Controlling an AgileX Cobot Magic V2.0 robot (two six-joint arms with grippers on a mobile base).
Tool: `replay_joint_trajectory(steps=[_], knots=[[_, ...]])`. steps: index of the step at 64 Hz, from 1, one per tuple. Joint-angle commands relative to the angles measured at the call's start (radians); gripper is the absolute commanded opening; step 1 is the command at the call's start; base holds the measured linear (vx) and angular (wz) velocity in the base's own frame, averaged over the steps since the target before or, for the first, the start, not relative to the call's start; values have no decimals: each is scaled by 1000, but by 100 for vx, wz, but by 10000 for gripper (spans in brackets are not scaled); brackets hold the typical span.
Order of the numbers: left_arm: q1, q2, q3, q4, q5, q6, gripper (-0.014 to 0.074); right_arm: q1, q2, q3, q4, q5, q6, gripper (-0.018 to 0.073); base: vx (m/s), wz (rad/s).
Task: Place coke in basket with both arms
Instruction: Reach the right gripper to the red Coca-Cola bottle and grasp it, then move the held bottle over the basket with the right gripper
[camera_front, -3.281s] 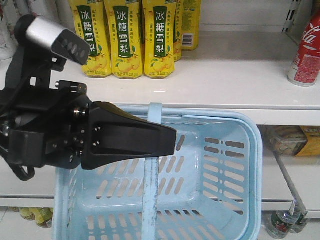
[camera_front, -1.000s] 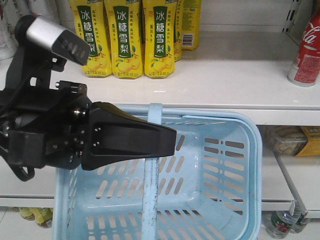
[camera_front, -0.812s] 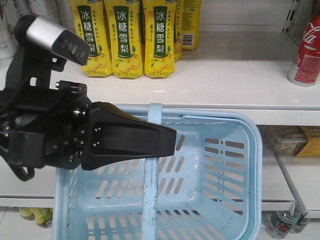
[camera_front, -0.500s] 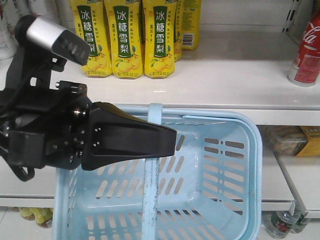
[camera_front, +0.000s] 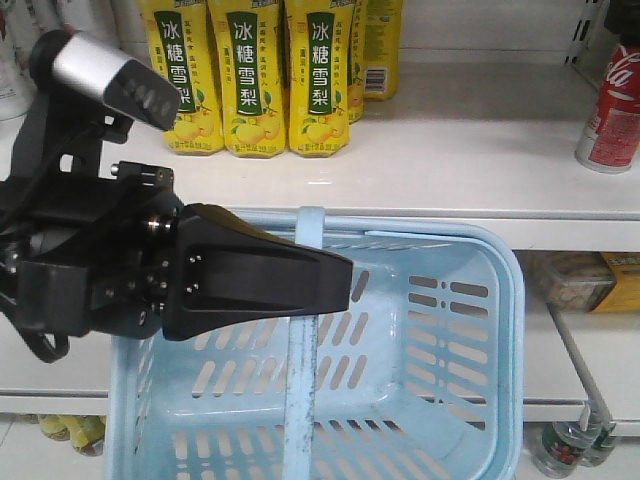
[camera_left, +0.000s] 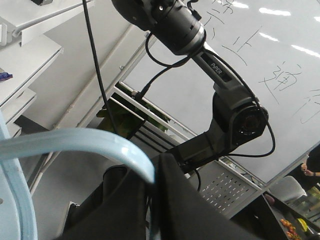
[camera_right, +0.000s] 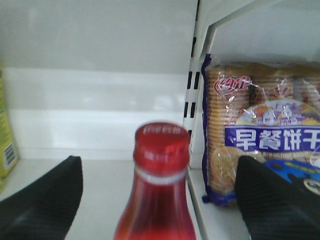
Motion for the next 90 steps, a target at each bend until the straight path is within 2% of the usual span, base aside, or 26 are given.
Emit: replay_joint_trajectory(steps=[1, 9, 25, 35, 43, 55, 61, 64, 65, 77, 79, 84, 90], knots=[[-4, -33, -27, -102, -99, 5, -6, -8, 13, -69, -19, -23, 12, 552, 0, 0], [-4, -33, -27, -102, -99, 5, -6, -8, 40, -92, -19, 0, 20, 440, 0, 0], [-4, -33, -27, -102, -99, 5, -6, -7, 14, -92, -13, 5, 20, -19, 0, 0], [-4, -33, -27, -102, -99, 5, -6, -7, -73, -92, 71, 14, 7, -11, 0, 0], [-4, -33, -27, -102, -99, 5, -6, -7, -169, -67, 200, 29, -99, -9, 0, 0], [-4, -33, -27, -102, -99, 5, -6, -7, -339, 67, 498, 72, -350, -8, 0, 0], [-4, -33, -27, -102, -99, 5, -6, -4, -426, 156, 720, 77, -501, -6, 0, 0], [-4, -33, -27, -102, -99, 5, -6, 12, -468, 192, 852, 77, -610, -6, 0, 0], [-4, -33, -27, -102, -99, 5, -6, 16, -475, 197, 852, 77, -626, -6, 0, 0], [-4, -33, -27, -102, -99, 5, -6, 189, -602, 269, 1410, 121, -1103, -5, 0, 0], [-4, -33, -27, -102, -99, 5, -6, 227, -604, 269, 1466, 132, -1175, -5, 0, 0], [-4, -33, -27, -102, -99, 5, -6, 298, -592, 269, 1676, 157, -1342, -5, 0, 0], [-4, -33, -27, -102, -99, 5, -6, 378, -527, 269, 1836, 205, -1510, -4, 0, 0]])
